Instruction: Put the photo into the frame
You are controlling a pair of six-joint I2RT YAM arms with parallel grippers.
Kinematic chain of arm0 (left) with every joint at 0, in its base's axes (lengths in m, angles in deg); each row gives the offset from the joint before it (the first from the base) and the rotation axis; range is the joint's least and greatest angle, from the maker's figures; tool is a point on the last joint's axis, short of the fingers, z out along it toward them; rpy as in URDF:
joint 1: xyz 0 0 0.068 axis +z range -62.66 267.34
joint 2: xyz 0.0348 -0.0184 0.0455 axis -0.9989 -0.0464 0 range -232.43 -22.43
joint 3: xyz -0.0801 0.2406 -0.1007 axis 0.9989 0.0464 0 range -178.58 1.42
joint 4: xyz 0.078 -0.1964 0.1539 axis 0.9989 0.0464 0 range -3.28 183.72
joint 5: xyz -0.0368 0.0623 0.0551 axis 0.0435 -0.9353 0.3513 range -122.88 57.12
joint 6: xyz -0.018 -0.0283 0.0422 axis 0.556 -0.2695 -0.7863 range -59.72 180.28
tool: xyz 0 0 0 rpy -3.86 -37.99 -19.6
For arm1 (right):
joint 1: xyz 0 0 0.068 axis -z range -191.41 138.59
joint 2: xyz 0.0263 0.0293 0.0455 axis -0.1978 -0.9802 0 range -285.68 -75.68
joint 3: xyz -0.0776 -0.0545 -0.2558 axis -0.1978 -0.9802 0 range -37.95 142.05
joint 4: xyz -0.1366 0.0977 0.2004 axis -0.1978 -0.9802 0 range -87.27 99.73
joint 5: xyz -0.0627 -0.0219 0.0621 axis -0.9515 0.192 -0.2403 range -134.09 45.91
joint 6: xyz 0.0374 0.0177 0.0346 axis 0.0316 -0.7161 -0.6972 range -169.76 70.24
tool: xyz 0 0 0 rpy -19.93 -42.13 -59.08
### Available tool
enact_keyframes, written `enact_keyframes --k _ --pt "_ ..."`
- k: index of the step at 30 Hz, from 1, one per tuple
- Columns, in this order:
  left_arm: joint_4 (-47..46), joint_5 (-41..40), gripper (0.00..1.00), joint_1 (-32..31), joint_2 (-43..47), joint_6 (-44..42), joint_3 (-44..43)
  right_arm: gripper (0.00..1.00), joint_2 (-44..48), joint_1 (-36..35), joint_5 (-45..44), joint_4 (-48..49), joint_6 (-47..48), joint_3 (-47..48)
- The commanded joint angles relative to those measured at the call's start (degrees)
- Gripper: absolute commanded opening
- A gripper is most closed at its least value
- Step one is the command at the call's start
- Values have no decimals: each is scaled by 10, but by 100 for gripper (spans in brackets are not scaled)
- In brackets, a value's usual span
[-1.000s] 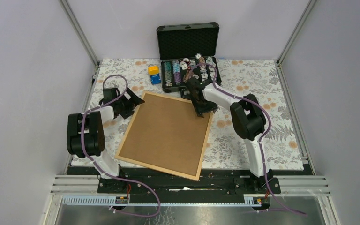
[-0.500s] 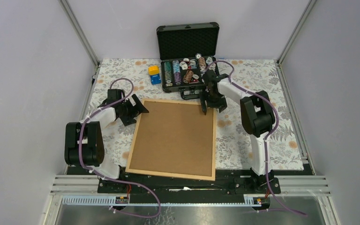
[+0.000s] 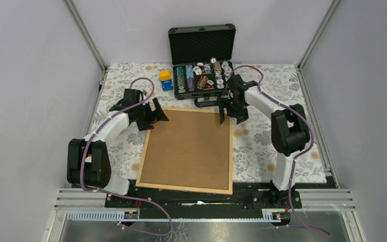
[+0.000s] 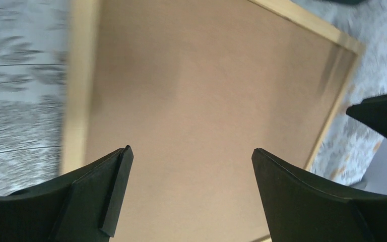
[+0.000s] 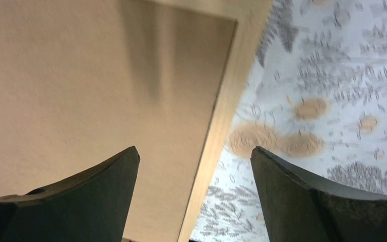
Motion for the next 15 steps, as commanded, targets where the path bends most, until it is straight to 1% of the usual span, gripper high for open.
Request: enact_keyframes --k 1,4,6,7,10,12,15 --pt "-28 71 96 -77 7 -14 -32 87 88 17 26 5 -19 -73" --pt "-95 138 95 -122 -8 20 -17 82 135 38 37 33 -33 -127" --pt "-147 174 94 -154 -31 43 -10 76 151 55 42 52 -42 -153" --pt "-169 189 94 -169 -48 54 -10 74 156 68 53 62 -48 -164" --pt "-246 247 92 -202 -110 98 -7 72 147 82 84 86 -56 -166" --pt "-271 250 91 -218 -146 110 -11 71 130 82 103 96 -56 -159" --pt "-267 225 90 -228 -182 103 -23 71 104 82 123 106 -56 -149"
